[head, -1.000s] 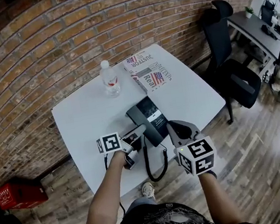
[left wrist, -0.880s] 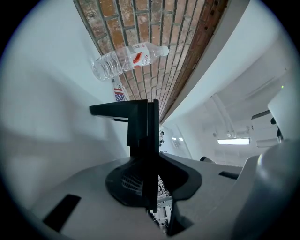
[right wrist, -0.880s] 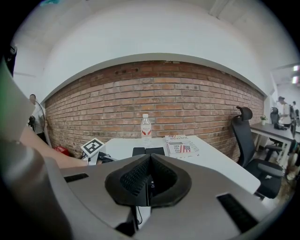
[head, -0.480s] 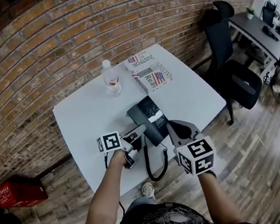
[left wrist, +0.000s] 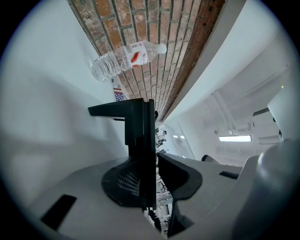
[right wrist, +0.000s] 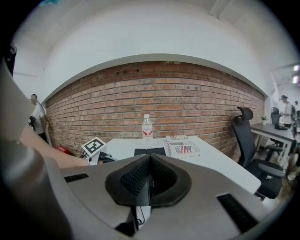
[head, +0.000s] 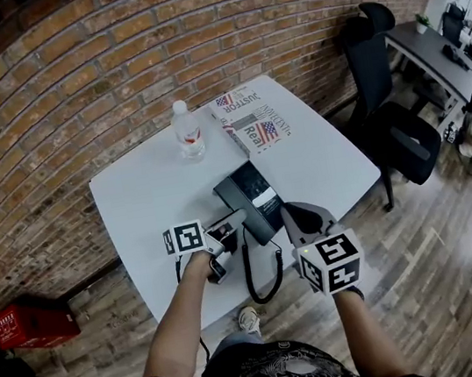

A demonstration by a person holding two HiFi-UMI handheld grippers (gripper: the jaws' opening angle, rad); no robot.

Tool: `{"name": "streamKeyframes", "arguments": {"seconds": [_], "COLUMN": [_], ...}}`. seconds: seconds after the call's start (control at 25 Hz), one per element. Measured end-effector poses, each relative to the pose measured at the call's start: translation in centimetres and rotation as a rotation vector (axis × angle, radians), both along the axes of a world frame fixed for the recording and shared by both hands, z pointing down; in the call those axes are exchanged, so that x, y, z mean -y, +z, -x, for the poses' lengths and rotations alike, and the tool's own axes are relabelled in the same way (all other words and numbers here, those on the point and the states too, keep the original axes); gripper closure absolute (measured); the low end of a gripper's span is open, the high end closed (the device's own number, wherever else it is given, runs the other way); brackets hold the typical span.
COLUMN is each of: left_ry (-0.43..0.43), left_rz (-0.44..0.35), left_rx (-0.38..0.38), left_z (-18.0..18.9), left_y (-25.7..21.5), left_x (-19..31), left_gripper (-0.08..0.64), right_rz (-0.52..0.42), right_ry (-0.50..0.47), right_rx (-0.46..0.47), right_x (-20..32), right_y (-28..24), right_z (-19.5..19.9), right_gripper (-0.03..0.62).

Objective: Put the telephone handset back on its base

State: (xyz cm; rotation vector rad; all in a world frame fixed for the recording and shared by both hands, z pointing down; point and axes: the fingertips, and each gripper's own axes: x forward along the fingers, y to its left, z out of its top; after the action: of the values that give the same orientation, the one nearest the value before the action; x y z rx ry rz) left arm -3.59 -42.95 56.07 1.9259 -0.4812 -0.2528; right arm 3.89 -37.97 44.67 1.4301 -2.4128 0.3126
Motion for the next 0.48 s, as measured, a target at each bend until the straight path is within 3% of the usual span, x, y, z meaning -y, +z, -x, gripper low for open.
{"name": "streamKeyframes", "arguments": {"seconds": [0.4, 0.48], "left_ry": [0.005, -0.005], "left_rz": [0.006, 0.017], "left_rx": [0.036, 0.061], "left_z": [-0.11, 0.04], "left_y": [-0.37, -0.02], "left_x": [-0.24, -0.27], "left_gripper": [0.428, 0.391], "right_rz": [-0.001, -0.001], "right_ry": [0.006, 0.009], "right_rx": [0.001, 0.002], "right_x": [-0.55, -0.74], "right_y": [-0.36, -0.45], "right_z": [-0.26, -0.50], "right_gripper": [0.591, 0.591]}}
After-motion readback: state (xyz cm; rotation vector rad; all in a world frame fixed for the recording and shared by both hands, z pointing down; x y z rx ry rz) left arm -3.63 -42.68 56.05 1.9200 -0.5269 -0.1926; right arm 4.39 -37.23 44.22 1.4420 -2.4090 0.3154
